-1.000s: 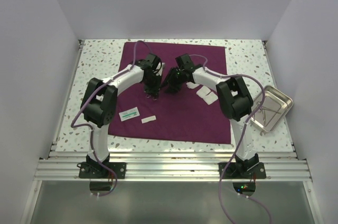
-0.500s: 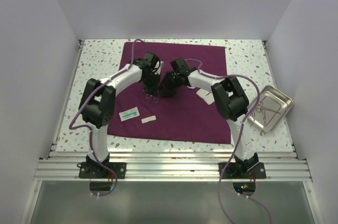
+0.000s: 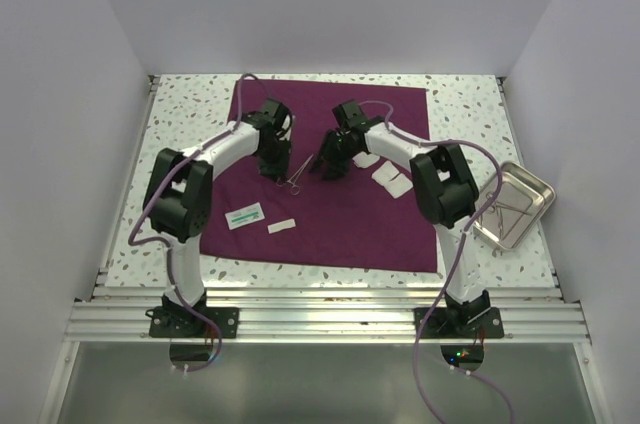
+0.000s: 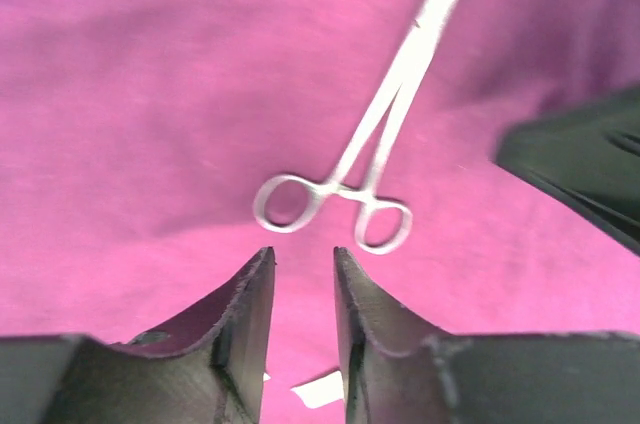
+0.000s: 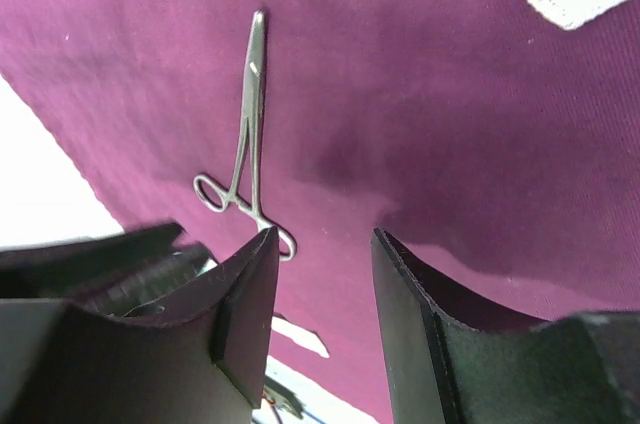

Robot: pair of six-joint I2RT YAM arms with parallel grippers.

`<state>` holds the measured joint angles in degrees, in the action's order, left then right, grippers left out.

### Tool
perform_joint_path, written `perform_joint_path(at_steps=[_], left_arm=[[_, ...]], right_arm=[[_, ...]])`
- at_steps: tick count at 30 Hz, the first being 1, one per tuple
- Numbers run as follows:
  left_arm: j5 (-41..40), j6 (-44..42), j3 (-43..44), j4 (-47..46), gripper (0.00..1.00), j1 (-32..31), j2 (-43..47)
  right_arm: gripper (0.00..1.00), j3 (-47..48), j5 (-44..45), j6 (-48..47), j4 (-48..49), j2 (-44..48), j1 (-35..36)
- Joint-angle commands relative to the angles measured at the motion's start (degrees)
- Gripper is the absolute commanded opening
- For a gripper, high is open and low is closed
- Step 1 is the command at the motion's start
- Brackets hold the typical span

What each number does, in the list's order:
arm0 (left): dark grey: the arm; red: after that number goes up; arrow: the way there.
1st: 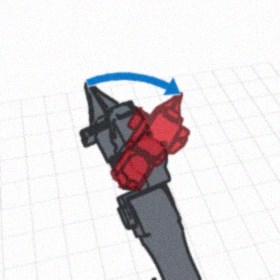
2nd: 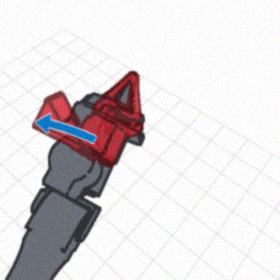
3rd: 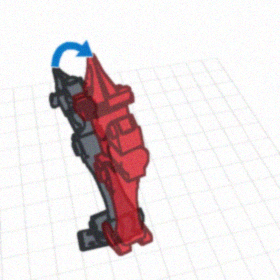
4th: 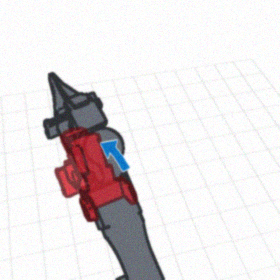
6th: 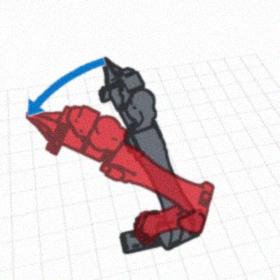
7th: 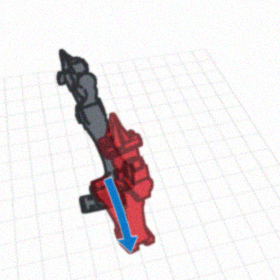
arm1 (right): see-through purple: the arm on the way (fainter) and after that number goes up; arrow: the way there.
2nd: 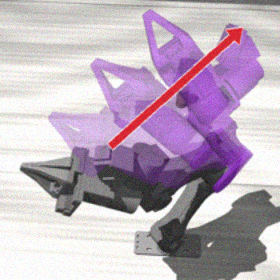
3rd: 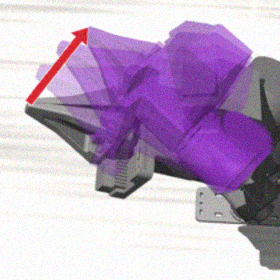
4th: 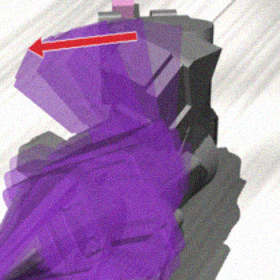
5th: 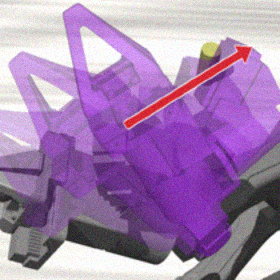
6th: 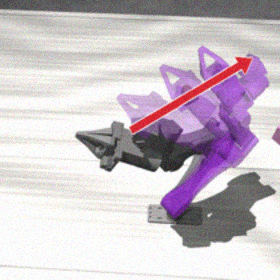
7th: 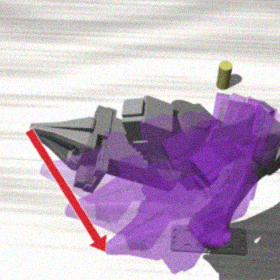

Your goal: Prepare the surgical pack

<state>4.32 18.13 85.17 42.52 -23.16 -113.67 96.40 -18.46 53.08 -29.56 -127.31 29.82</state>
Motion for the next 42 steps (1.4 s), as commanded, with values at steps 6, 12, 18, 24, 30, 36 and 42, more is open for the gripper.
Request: perform_joint_path(at_steps=[6,12,18,24,30,36,42], left_arm=[[-3.79,-3.45,2.72,-1.04,0.39,4.17,-1.82],[-2.21,-3.19,2.02,-2.09,0.34,4.17,-2.44],[-1.15,-2.75,1.23,-3.15,0.30,3.91,-1.65],[-0.54,-2.84,1.32,-3.06,0.29,3.30,-2.70],[-1.94,-2.75,2.19,-2.80,0.29,1.54,-4.36],[-3.87,-3.54,2.90,-1.48,0.28,0.83,-6.12],[-6.51,-4.07,1.32,-2.09,0.18,0.04,-7.97]], right_arm=[[0.46,1.86,1.23,-3.07,-1.99,4.61,0.32],[0.46,3.27,1.14,-2.90,-2.17,4.17,0.32],[0.46,4.15,0.79,-2.72,-2.08,3.64,0.50],[0.46,5.46,0.88,-2.37,-2.43,2.68,1.20],[0.45,9.68,3.95,-1.58,-6.47,0.66,2.08],[0.46,13.81,7.46,-0.26,-11.04,-1.45,3.05],[0.45,22.84,13.34,1.76,-18.77,-5.67,5.33]])
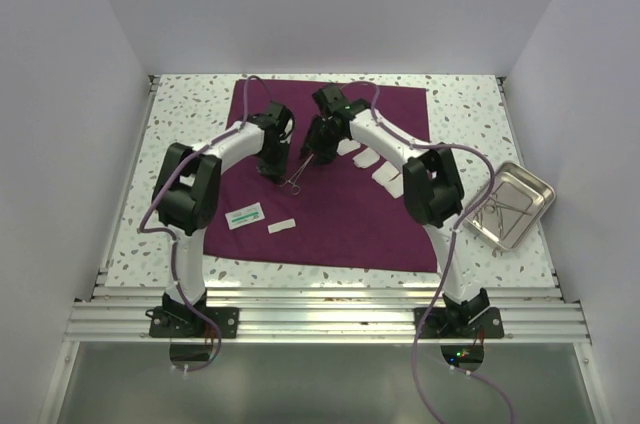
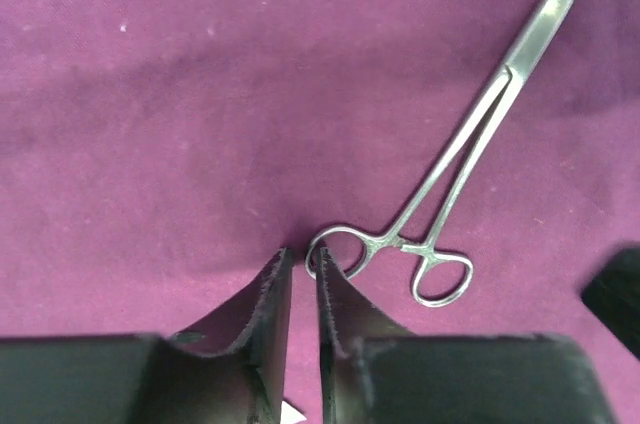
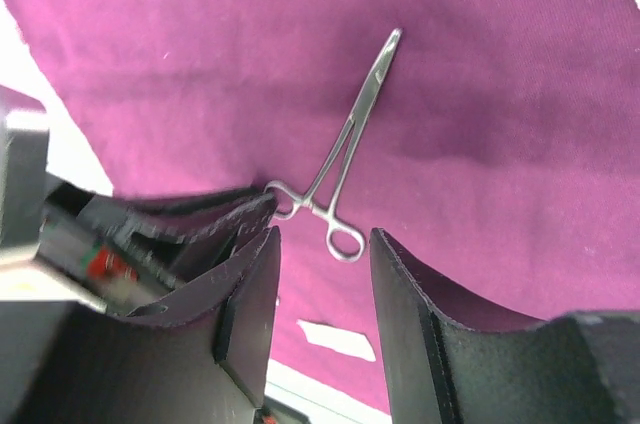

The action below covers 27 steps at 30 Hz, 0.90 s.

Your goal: Prepare the surgical pack

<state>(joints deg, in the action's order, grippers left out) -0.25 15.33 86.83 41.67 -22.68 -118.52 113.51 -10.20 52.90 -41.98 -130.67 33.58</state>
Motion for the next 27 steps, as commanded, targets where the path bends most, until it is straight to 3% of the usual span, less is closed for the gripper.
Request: perform_joint_path(at_steps=[1,3,27], left_arm=[[-1.95,-1.27,-0.52,-1.33,0.15,-0.44,-3.38],[-1.68,-1.36,-0.87,-1.94,0.00,-0.44,-3.47],[6.40,1.98,-1.04,-3.00,0.00,-0.44,6.63]], right_arm=[[0.44,7.06,6.32,2.90,-7.76,-3.09,1.92],[0.44,9.34,7.64,4.22,-10.75,-4.67,2.54],[0.42,11.99,7.30,8.97,-11.20,-10.39,4.74]])
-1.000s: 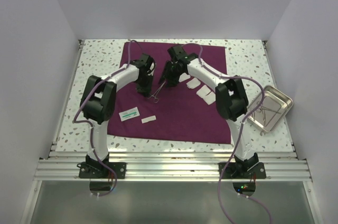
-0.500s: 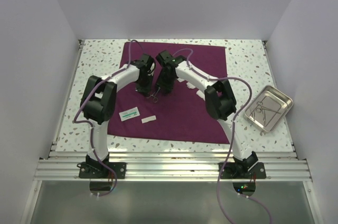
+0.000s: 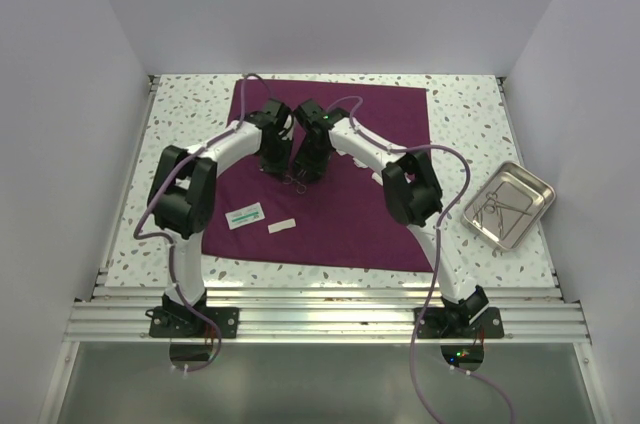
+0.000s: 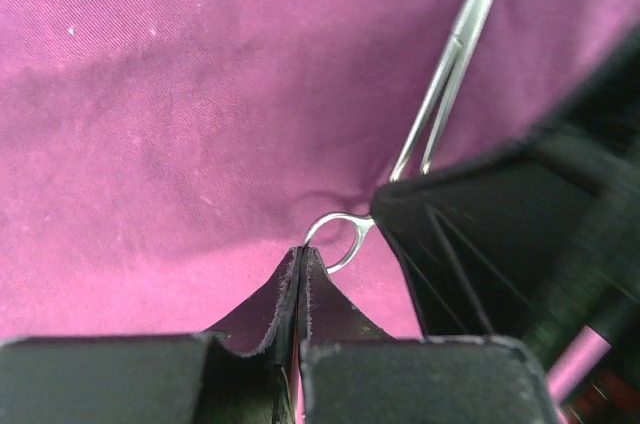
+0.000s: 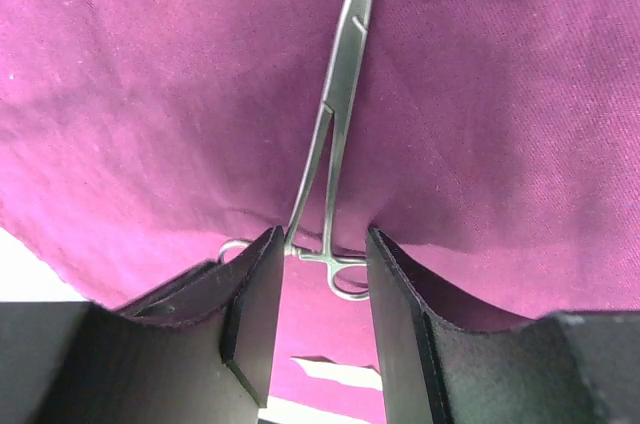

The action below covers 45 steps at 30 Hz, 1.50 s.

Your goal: Prepare the surgical pack

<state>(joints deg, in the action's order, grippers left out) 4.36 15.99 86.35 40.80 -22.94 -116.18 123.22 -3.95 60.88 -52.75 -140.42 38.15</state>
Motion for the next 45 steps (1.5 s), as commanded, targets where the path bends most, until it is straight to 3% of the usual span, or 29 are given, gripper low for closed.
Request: perform_joint_path(at_steps=[1,10,14,19,22,24,26,30,31,32,35,38,42,45], left_arm=[[2.23,1.59,-0.65,-2.21,0.00,-0.18,4.64],[4.52,2.38,-1.79,-3.35,0.00,-0.44,5.09],[4.60,2.47,-1.88,-3.44,0.00,-0.53,5.09],[5.04,2.64,-1.97,-3.62,0.00,-0.62,5.70],[5.48,2.73,-1.71,-3.79,0.00,-0.70,5.88],[5.48,2.73,-1.44,-3.62,0.00,-0.88,5.96],[5.57,2.64,-1.53,-3.53,0.00,-0.88,6.14],[5.31,2.03,-0.83,-3.27,0.01,-0.79,7.80],[5.05,1.59,-0.74,-3.09,0.10,-0.62,8.51],[4.61,1.42,-0.83,-3.09,0.27,-0.27,9.47],[3.55,0.54,-2.31,-3.88,0.47,1.31,14.30],[2.76,-0.17,-4.07,-4.93,0.53,3.33,18.96],[2.76,-1.92,-6.36,-5.29,0.54,4.57,21.87],[6.79,-2.63,-10.75,-8.43,0.54,4.66,23.45]], right_arm=[[0.42,2.29,0.87,1.08,0.01,-0.73,0.08],[0.42,2.82,0.34,2.13,1.33,-2.05,0.17],[0.43,-1.83,-0.80,3.28,6.52,-0.03,0.17],[0.41,0.35,-0.71,2.75,3.62,-2.22,0.08],[0.29,-0.87,-1.41,2.84,4.50,-2.05,0.08],[0.10,-1.14,-1.42,2.23,4.85,-1.88,0.08],[0.00,-1.05,-1.42,1.79,5.11,-1.44,-0.01],[0.00,-1.23,-1.42,-1.46,4.59,0.76,-0.44],[0.00,-1.75,-0.81,-2.25,4.41,1.63,-0.79],[0.00,-2.36,-0.63,-3.13,4.24,4.08,-1.15],[0.00,-5.52,1.13,-7.78,3.36,10.14,-2.73],[0.00,-10.00,1.83,-11.38,1.43,15.68,-5.80],[0.00,-20.36,5.17,-15.79,-1.91,30.85,-12.47],[0.00,-37.55,6.84,-18.07,-2.53,41.93,-27.53]])
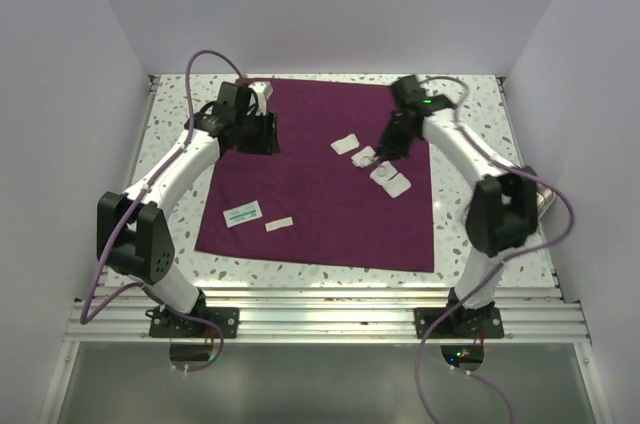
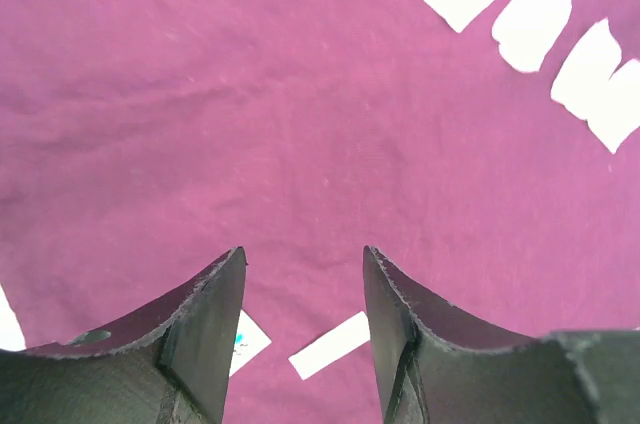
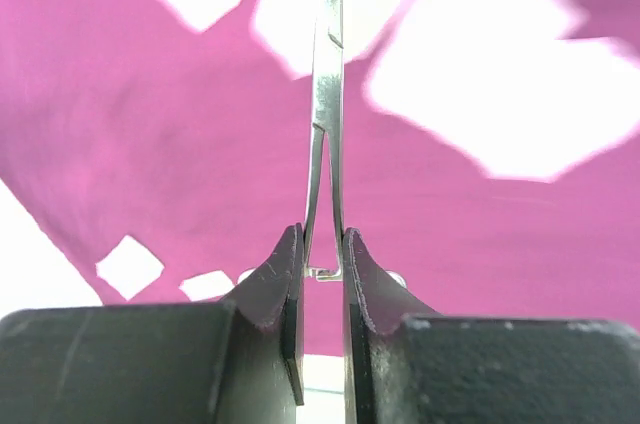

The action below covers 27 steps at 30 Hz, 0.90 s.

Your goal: Prepare the surgical pack

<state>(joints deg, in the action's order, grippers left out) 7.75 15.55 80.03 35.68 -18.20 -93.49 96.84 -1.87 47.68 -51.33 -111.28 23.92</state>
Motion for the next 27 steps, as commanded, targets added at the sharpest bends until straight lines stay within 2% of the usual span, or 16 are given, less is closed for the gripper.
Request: perform_joint_path(at_steps=[1,2,3,6,12,17,18,20,21,24,27], left_arm=[[4.89,-2.37,-5.75,-4.29,0.54,-0.17,1.12],[6.30,-2.37,-8.20,-5.44,0.54,-0.17,1.90],[8.58,-2.19,-9.27,-7.19,0.54,-0.17,2.08],[10.62,-2.19,-11.56,-8.35,0.53,-0.52,2.09],[8.25,-2.81,-13.50,-7.56,0.55,-3.07,4.02],[4.65,-4.38,-13.59,-3.18,0.56,-4.83,5.78],[3.86,-4.65,-13.41,-2.47,0.56,-5.18,5.69],[0.43,-5.18,-13.32,-0.09,0.57,-5.97,5.52],[-0.36,-5.18,-13.49,0.52,0.58,-6.15,5.60],[-2.30,-5.53,-14.11,1.50,0.59,-6.32,6.30],[-4.23,-6.32,-13.76,2.90,0.59,-6.33,6.57]], right_arm=[[0.00,-14.19,4.86,-5.84,-3.78,14.85,-16.94],[0.00,-16.66,5.47,-8.28,-3.86,16.52,-20.29],[0.00,-20.25,8.17,-9.78,-4.30,19.15,-26.76],[0.00,-23.79,12.50,-15.15,-4.48,21.02,-35.66],[0.00,-25.30,16.01,-21.04,-0.18,18.74,-44.30],[0.02,-23.71,16.81,-24.30,1.50,13.73,-45.10],[0.11,-23.89,16.81,-24.21,1.32,13.38,-45.10],[0.22,-25.02,16.29,-24.04,1.32,13.11,-45.10],[0.33,-25.38,16.02,-24.04,1.41,13.11,-45.10],[0.45,-25.56,15.93,-24.30,0.53,14.42,-45.02],[0.52,-23.63,15.84,-24.04,-2.10,16.53,-44.84]])
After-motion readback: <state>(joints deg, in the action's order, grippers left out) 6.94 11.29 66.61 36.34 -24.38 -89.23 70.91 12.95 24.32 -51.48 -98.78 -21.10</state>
